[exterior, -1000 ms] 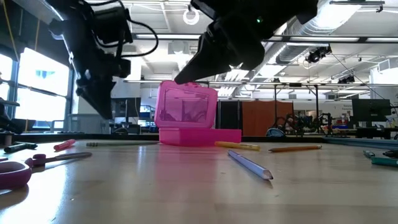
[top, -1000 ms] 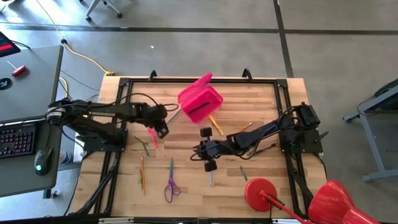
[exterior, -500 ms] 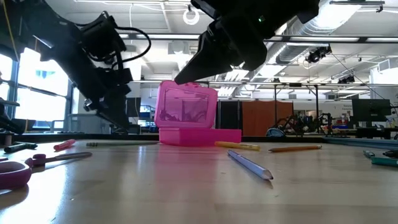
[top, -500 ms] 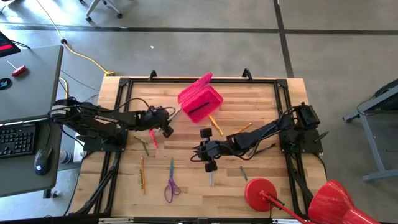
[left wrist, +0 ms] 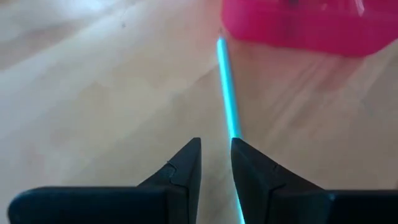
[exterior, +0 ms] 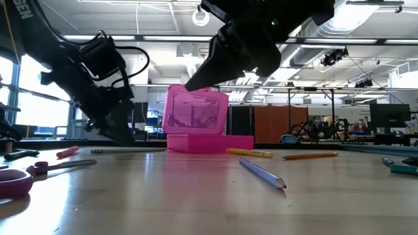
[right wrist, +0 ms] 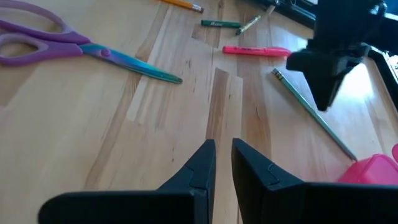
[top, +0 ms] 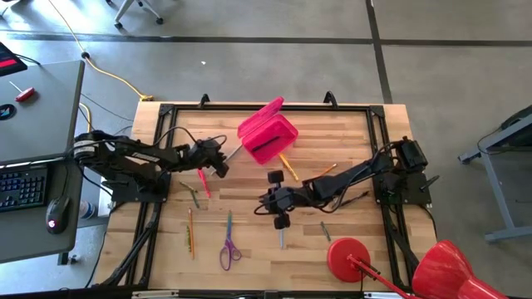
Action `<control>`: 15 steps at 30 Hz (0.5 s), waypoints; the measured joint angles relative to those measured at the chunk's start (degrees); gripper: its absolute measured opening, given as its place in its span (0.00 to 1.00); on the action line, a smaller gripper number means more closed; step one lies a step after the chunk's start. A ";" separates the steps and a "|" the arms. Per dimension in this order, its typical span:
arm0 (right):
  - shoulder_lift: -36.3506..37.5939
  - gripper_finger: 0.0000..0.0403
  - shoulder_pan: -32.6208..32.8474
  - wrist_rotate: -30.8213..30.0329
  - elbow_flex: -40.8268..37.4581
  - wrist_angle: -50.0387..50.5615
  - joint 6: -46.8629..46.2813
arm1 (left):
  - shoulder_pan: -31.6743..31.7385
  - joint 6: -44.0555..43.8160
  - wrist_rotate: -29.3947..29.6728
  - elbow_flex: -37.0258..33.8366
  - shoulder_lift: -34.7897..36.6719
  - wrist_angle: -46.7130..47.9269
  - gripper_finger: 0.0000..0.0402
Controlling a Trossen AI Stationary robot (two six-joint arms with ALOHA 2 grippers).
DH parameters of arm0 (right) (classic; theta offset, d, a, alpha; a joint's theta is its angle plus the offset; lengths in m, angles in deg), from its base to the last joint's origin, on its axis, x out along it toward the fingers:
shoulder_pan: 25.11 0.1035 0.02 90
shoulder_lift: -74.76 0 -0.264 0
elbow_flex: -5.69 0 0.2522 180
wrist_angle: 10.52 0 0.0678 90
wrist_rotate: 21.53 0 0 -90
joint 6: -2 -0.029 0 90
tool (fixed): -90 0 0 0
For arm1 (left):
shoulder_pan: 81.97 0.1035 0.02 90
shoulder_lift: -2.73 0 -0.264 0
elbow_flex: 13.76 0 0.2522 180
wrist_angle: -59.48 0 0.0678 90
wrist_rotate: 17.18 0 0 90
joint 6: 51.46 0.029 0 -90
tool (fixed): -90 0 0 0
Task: Pick & place school supplies into a supply box
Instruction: Put the top blue pencil into the supply box
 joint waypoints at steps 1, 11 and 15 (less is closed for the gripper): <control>0.00 0.08 -0.18 0.01 0.00 0.03 -0.07 | 0.00 -0.06 -0.16 -0.08 -0.06 0.28 0.30; 0.00 0.08 -0.64 -0.07 0.00 0.57 -0.31 | 0.00 0.97 0.02 -0.04 -3.49 -6.33 0.30; -0.02 0.08 -0.64 -0.12 0.00 0.89 -0.31 | 0.00 0.95 -0.28 -0.04 -3.51 -9.19 0.30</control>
